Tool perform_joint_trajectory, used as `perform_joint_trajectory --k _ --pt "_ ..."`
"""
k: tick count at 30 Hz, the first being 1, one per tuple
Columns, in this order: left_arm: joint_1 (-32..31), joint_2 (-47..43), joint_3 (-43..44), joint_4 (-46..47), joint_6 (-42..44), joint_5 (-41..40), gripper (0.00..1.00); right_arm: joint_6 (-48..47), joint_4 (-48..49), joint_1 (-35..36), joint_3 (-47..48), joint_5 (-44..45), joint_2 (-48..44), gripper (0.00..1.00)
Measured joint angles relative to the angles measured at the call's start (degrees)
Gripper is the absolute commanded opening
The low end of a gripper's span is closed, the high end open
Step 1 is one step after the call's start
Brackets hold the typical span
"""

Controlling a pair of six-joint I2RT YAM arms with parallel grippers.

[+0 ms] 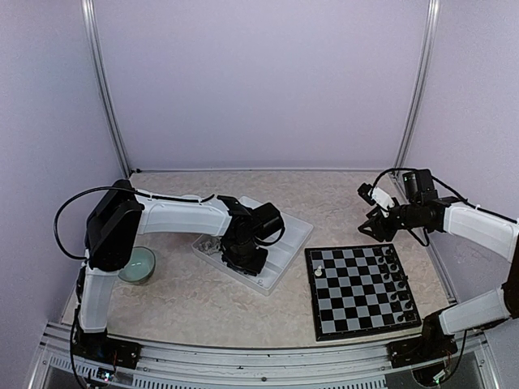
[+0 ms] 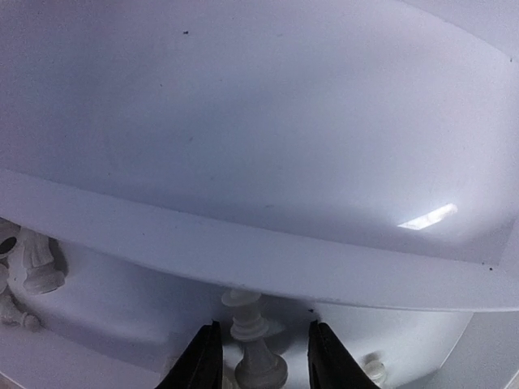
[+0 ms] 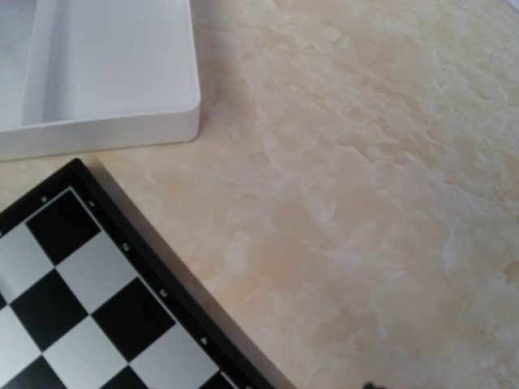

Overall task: Set up the chess pieces on the board
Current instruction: Pick up the queen from the storage box.

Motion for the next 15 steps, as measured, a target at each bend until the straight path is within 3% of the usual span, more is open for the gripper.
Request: perform_joint_trajectory --k 15 --pt "-0.6 -0.9 -1.3 -0.6 2.9 -1.0 0.17 0.6 0.0 0.0 0.0 -0.1 0.2 0.52"
